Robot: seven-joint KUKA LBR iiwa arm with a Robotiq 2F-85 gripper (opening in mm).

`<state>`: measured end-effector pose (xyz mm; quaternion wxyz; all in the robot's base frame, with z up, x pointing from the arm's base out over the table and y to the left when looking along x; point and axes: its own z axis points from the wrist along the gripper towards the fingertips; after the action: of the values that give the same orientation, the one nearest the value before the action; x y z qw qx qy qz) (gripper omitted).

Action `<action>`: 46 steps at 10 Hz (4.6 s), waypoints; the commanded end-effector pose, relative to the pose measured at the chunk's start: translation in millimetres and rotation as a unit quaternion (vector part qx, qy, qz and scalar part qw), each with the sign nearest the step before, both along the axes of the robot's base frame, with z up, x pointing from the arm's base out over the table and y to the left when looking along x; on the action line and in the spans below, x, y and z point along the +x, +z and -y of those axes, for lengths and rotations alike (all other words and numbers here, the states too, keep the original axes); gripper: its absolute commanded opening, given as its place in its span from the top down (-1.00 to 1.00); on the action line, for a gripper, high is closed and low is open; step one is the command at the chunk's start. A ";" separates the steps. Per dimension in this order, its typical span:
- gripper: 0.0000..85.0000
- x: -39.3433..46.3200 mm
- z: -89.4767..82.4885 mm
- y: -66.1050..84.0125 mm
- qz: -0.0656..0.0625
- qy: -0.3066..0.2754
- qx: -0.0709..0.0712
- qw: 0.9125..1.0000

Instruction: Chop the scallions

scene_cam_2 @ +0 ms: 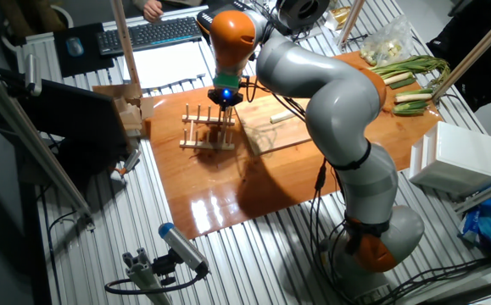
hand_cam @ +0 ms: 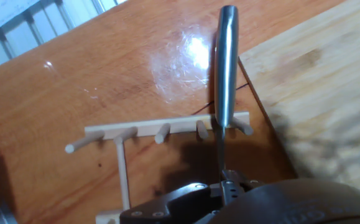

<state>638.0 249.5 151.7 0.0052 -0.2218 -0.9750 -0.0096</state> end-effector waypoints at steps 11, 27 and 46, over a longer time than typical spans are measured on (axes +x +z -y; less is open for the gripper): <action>1.00 0.8 0.0 1.2 -0.029 0.006 0.024 0.999; 0.20 3.8 5.0 -12.3 -0.014 -0.008 -0.021 1.000; 0.20 -1.6 4.5 -69.7 0.014 -0.015 -0.026 0.999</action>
<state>636.5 244.7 81.8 -0.0142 -0.2339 -0.9721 0.0123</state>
